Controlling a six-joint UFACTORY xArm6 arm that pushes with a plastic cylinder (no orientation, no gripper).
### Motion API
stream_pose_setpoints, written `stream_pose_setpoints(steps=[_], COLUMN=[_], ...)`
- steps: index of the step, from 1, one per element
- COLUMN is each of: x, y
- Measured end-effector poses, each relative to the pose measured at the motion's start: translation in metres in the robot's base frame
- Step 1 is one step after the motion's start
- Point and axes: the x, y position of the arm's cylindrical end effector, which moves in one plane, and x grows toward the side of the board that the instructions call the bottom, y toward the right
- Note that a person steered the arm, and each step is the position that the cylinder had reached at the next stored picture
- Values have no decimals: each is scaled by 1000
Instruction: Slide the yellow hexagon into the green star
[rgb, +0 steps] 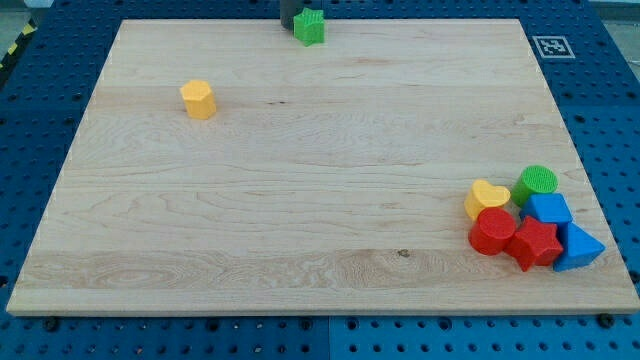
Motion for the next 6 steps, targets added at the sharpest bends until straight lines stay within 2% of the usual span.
stream_pose_setpoints(steps=[2, 3, 4, 6], x=[17, 20, 43, 156], y=[-14, -96, -172, -176])
